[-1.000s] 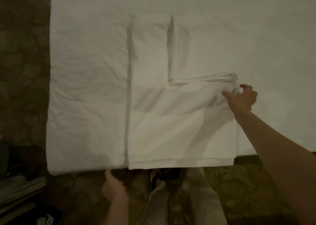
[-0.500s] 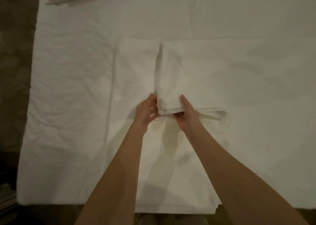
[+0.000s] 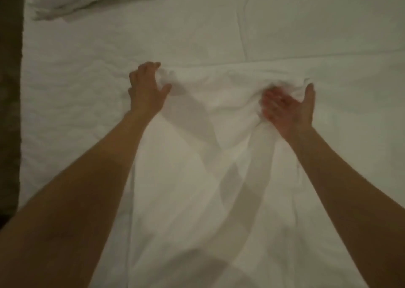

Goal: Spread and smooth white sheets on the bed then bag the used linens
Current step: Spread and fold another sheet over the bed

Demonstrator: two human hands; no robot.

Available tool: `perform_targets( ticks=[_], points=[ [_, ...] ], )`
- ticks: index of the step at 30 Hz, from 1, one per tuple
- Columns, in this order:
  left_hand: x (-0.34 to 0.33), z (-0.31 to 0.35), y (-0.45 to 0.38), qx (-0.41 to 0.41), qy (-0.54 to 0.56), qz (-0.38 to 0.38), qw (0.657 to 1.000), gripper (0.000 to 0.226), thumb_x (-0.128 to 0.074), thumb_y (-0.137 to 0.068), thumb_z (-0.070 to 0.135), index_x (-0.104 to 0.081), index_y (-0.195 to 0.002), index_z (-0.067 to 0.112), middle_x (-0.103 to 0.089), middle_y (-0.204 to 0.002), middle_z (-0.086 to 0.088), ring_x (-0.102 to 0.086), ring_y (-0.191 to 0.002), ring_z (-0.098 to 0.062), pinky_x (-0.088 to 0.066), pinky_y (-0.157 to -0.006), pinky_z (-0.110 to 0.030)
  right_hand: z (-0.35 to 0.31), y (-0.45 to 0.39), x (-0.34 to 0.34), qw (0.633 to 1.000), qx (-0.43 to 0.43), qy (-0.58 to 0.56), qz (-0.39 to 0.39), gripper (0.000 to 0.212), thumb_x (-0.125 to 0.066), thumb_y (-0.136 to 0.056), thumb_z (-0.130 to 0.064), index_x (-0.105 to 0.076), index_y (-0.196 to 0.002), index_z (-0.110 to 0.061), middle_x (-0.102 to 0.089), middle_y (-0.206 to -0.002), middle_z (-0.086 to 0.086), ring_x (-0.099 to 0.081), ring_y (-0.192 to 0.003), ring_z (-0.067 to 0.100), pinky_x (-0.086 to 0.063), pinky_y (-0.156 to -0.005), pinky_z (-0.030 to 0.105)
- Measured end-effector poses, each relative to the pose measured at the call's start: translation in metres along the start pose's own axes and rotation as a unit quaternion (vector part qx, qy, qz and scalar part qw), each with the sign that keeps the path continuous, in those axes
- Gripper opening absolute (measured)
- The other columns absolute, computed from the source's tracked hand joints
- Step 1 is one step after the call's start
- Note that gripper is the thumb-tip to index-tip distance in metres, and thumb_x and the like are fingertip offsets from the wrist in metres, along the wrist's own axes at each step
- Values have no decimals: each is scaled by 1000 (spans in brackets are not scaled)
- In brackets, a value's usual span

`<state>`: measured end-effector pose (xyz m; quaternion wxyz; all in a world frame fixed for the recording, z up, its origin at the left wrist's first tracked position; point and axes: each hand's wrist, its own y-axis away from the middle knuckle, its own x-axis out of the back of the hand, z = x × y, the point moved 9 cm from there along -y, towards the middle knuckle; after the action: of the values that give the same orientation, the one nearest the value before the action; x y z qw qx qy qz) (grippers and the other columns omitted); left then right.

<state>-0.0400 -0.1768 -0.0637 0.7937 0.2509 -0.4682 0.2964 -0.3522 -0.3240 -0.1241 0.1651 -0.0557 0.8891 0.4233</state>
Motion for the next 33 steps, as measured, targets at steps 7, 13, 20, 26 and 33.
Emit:
perform_targets(
  ticks=[7,13,20,26,33],
  points=[
    [-22,-4,-55,-24,-43,-155,987,57,-66,-78,60,-64,-119,20,-62,-124,-7,-48,-122,-28,-37,-99,-34,-60,-27,41,880,132,428,161,64,-72,-81,-48,-55,-127,-8,-58,-113,0,-56,-100,14,-47,-82,21],
    [-18,-33,-58,15,3,-201,979,54,-74,-75,56,-44,-60,15,-38,-59,-3,-40,-57,-19,-22,-56,-33,-48,-39,24,921,75,367,104,35,-78,-77,-37,-67,-95,-8,-68,-92,4,-67,-68,8,-55,-65,25],
    [4,-66,-81,40,120,-171,977,55,-78,-74,49,-41,-55,14,-27,-43,10,-27,-43,-6,-17,-46,-25,-77,-56,-29,894,197,392,94,37,-79,-76,-33,-50,-58,-17,-50,-50,-10,-48,-48,2,-39,-46,23],
    [-14,-89,-79,66,108,-190,974,55,-76,-68,59,-62,-75,6,-45,-63,-1,-43,-58,-14,-33,-57,-30,-46,-74,-32,907,91,403,82,19,-79,-77,-34,-65,-79,-22,-67,-79,-9,-64,-67,4,-56,-65,27],
    [-8,-124,-66,188,335,-128,914,13,-75,-82,27,-65,-86,19,-70,-73,13,-63,-74,-7,-55,-71,-26,-28,-76,-67,908,106,405,15,16,-80,-77,-25,-68,-82,-16,-71,-69,-11,-68,-62,3,-57,-61,25]
  ],
)
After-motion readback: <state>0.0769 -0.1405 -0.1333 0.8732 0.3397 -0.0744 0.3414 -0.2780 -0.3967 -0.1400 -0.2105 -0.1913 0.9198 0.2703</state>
